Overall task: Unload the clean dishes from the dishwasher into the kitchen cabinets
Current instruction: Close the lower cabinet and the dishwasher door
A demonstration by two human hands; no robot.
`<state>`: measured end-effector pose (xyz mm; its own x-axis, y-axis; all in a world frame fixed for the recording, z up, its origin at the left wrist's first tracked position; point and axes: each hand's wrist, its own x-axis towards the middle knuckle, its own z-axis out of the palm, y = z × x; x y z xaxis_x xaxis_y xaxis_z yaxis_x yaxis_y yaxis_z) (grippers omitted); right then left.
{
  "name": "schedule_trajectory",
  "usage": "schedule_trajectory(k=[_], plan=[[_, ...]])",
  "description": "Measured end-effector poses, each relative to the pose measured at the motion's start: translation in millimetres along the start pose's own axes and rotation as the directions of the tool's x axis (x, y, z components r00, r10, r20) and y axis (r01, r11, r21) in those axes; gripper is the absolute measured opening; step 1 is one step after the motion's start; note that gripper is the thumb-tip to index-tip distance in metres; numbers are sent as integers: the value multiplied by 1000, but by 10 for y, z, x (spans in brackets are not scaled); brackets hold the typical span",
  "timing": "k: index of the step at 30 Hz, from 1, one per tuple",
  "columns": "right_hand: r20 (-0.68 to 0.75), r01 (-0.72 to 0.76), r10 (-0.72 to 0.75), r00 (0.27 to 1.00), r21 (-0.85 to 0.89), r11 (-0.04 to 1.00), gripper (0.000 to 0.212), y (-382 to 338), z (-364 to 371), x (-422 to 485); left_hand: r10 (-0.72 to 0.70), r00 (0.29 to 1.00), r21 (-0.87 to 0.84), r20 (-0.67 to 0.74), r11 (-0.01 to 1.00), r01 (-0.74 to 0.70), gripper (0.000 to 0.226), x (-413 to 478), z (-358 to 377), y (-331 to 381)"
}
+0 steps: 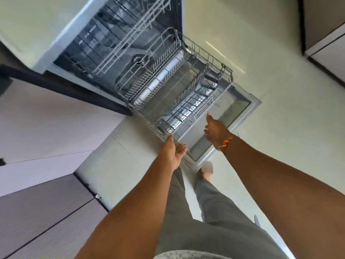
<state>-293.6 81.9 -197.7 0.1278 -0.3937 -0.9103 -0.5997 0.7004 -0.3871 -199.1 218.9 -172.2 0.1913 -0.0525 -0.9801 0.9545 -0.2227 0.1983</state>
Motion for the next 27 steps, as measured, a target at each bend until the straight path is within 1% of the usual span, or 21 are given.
schedule_trajectory(k=[4, 8, 11, 13, 15, 17, 19, 20, 22, 24, 25, 27], plan=[[-16, -57, 57, 998, 24, 998, 73, 43, 49, 594, -75, 997, -69, -12, 995, 74, 45, 541, 158, -83], [-44, -116, 121, 992, 97, 989, 70, 16, 164, 1169, -155, 988, -129, -23, 980, 150, 55, 1107, 309, -114], [-53, -114, 120, 991, 102, 988, 77, -72, 274, 1530, -177, 983, -149, -43, 974, 169, 63, 1473, 400, -32], [-60, -100, 105, 993, 87, 991, 78, -120, 318, 1712, -188, 981, -191, -47, 966, 176, 64, 1611, 438, 62], [-42, -89, 94, 995, 101, 991, 69, -192, 386, 1841, -166, 985, -234, -49, 961, 151, 59, 1715, 476, 166], [-27, -90, 95, 995, 131, 987, 52, -247, 435, 1907, -156, 985, -273, -80, 953, 129, 55, 1756, 507, 220], [-18, -82, 86, 996, 171, 982, 36, -327, 486, 1952, -139, 985, -320, -104, 942, 99, 55, 1792, 511, 256], [-11, -75, 78, 997, 195, 978, 31, -376, 508, 1989, -122, 988, -343, -98, 936, 81, 57, 1827, 506, 287], [28, -72, 67, 997, 251, 965, 25, -493, 574, 2054, -80, 993, -391, -88, 920, 39, 58, 1926, 484, 386], [99, -56, 31, 995, 263, 963, 21, -638, 702, 2121, -25, 995, -422, -96, 907, -18, 52, 2060, 463, 522], [133, -39, 5, 991, 254, 966, 22, -714, 777, 2149, -4, 994, -425, -105, 904, -42, 49, 2133, 449, 594], [196, 4, -48, 980, 220, 975, 34, -848, 933, 2199, 26, 994, -426, -108, 902, -70, 46, 2231, 428, 752]])
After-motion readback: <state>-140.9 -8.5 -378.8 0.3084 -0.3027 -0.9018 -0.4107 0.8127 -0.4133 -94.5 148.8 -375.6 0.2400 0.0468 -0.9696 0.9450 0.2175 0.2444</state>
